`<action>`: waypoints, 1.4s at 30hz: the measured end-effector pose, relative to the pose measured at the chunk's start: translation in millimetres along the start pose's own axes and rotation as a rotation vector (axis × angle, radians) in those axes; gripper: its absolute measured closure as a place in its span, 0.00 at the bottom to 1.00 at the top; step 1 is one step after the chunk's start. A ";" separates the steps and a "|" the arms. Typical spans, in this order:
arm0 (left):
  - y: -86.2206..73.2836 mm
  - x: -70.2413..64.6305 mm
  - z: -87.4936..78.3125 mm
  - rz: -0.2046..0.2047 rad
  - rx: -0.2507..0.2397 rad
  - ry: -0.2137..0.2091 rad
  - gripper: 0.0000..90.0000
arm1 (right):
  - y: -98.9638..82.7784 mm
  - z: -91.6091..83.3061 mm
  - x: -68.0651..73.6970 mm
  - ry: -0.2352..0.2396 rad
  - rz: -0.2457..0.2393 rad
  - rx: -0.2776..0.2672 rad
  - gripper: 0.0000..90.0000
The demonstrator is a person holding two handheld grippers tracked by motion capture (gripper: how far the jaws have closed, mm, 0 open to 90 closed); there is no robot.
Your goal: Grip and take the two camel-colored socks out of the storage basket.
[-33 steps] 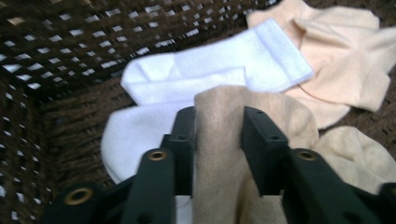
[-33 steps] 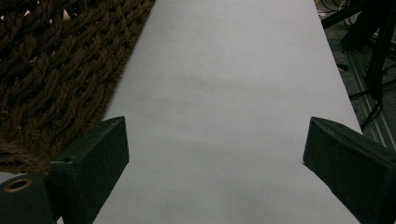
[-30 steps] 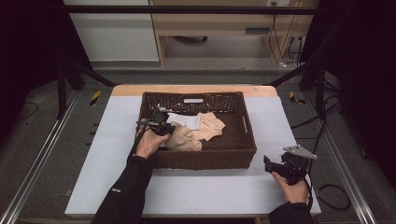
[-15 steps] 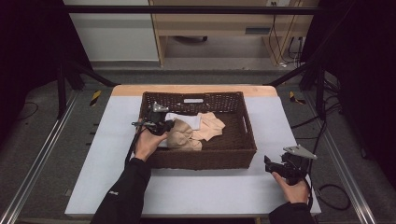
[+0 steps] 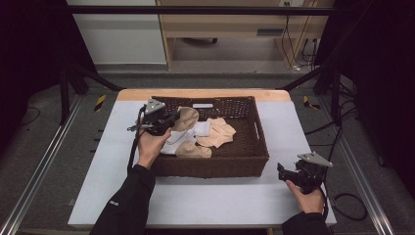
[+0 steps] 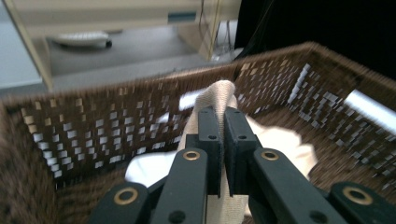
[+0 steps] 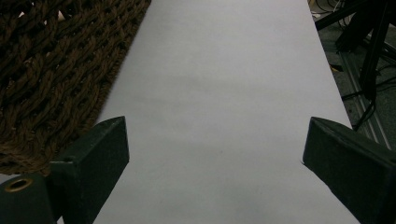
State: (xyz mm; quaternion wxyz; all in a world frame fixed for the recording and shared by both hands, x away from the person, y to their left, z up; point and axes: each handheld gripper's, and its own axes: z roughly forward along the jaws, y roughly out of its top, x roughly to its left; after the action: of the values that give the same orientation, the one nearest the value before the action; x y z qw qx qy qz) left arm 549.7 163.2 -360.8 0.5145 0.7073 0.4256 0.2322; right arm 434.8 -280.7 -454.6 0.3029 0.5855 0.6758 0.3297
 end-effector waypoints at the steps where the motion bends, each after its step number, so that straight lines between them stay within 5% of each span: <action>1: 3.5 -1.5 -3.6 0.000 -0.017 -0.006 0.96 | 0.1 -0.1 0.0 0.000 0.002 0.001 0.08; 12: 23.4 -16.5 -41.3 -0.007 -0.119 -0.039 0.96 | 0.2 -1.5 -0.6 -0.002 0.007 -0.002 0.08; 23: 31.0 -42.0 -86.3 0.050 -0.201 -0.126 0.96 | 0.2 -1.4 -0.2 -0.006 0.003 0.003 0.08; 33: 21.1 -65.4 -122.6 0.111 -0.244 -0.178 0.96 | 0.2 -2.0 -0.4 -0.010 -0.003 0.002 0.08; 42: 0.2 -77.7 -140.4 0.129 -0.223 -0.229 0.96 | 0.0 -3.2 -0.6 -0.009 -0.001 0.000 0.08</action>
State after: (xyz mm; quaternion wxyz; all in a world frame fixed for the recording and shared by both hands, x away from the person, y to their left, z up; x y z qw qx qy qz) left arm 401.0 172.2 -301.2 0.6190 0.6934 0.2895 0.2286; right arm 432.4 -281.6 -452.6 0.3060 0.5866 0.6749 0.3268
